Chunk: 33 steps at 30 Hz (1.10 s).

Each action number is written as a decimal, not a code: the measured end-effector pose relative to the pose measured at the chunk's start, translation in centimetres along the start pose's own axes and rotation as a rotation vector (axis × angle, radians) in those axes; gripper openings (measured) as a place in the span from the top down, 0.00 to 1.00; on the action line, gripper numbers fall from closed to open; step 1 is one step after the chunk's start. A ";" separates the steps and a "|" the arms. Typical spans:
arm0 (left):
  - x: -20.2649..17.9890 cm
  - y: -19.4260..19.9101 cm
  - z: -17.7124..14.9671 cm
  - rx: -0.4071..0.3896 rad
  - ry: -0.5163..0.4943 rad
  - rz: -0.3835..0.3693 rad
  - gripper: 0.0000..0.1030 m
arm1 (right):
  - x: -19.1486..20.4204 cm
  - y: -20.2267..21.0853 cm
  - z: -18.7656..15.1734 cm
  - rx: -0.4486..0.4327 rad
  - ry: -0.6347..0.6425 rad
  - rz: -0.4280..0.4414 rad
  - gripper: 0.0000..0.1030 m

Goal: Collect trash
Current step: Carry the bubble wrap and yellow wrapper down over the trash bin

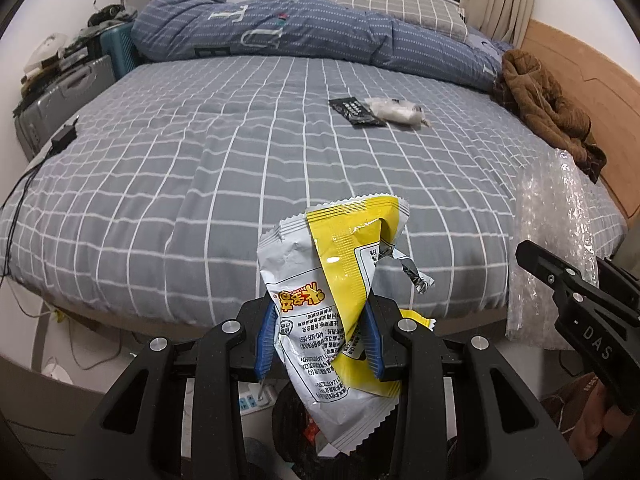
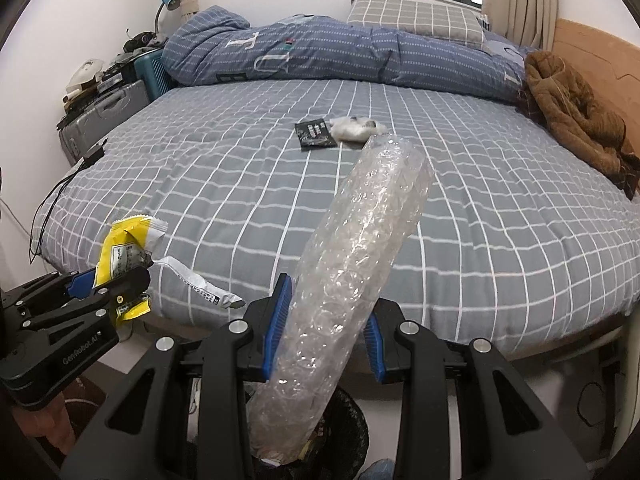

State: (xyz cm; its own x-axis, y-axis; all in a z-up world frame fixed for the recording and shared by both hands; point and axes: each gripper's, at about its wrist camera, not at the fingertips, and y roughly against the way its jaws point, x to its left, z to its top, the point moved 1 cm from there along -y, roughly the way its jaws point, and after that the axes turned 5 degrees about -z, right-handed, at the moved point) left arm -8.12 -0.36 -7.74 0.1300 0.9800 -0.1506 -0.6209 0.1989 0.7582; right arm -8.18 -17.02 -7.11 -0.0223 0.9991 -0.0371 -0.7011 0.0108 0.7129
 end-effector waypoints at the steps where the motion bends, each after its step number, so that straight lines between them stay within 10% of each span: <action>1: 0.1 0.1 -0.3 0.003 0.001 0.001 0.66 | 0.1 0.1 -0.3 0.003 0.000 0.000 0.68; 33: 3.9 -2.6 -11.3 0.192 0.058 0.037 0.66 | 2.6 -2.9 -10.9 0.222 0.026 0.026 0.68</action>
State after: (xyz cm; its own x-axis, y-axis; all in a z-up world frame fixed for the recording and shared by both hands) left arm -14.72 3.04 -17.41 0.0620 0.9863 -0.1527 -0.4647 0.1639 0.8702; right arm -13.91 -14.94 -16.90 -0.0587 0.9978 -0.0322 -0.5260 -0.0035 0.8505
